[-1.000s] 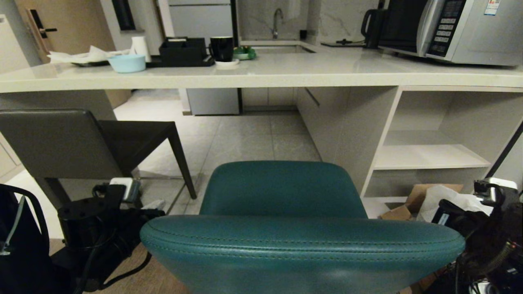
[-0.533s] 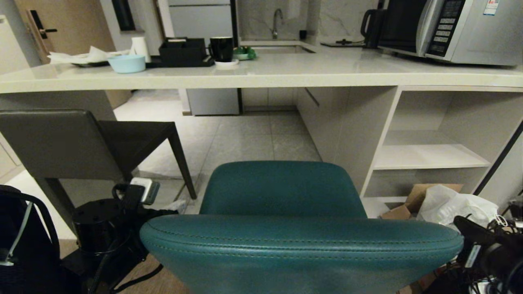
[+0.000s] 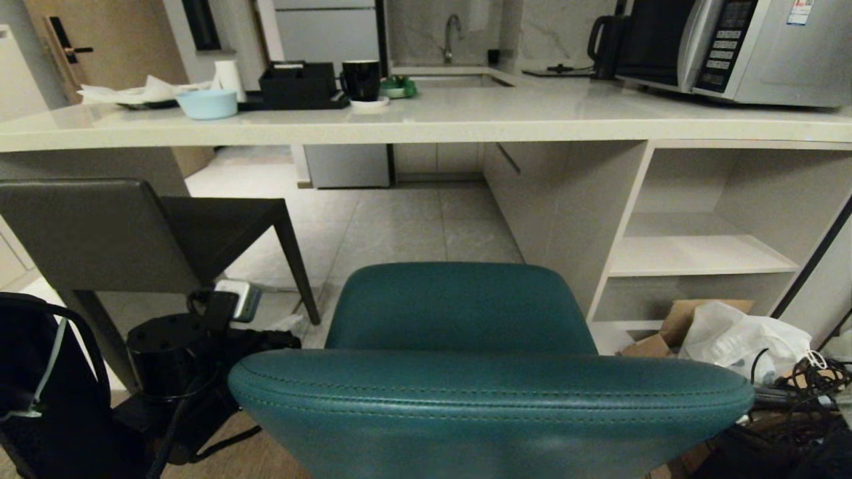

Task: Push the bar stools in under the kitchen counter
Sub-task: Pull the blue chair out from under the dining table

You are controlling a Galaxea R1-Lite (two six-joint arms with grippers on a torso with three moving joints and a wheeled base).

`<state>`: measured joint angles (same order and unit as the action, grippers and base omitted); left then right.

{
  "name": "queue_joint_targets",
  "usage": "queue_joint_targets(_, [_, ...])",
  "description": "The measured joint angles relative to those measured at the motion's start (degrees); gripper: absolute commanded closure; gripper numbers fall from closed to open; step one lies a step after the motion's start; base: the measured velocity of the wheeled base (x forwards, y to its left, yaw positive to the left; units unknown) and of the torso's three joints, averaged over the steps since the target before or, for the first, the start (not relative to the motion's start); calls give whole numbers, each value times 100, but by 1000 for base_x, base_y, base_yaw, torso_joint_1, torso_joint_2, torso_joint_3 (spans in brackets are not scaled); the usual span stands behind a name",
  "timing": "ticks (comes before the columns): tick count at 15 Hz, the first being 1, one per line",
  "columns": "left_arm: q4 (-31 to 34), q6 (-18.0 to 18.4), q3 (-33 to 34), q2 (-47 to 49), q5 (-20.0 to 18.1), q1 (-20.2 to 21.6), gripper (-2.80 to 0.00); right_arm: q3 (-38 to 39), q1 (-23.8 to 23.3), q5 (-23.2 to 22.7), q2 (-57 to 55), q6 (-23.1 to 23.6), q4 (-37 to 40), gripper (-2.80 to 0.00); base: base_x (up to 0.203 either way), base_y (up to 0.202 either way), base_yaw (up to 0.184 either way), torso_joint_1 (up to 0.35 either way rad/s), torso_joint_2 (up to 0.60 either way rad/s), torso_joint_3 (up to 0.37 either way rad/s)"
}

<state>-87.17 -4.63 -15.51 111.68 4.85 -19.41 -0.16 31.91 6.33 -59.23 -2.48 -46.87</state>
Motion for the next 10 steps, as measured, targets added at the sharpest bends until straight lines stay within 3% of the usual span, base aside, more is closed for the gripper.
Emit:
queue_joint_targets(4, [2,26,-282,211,21,40,0,11,660,-116,94,-379,-148,0,0,0,0,0,0,0])
queue_joint_targets(10, [2,39,-276,268,13,-76,0,6,882,-149,91,-463,-148,0,0,0,0,0,0,0])
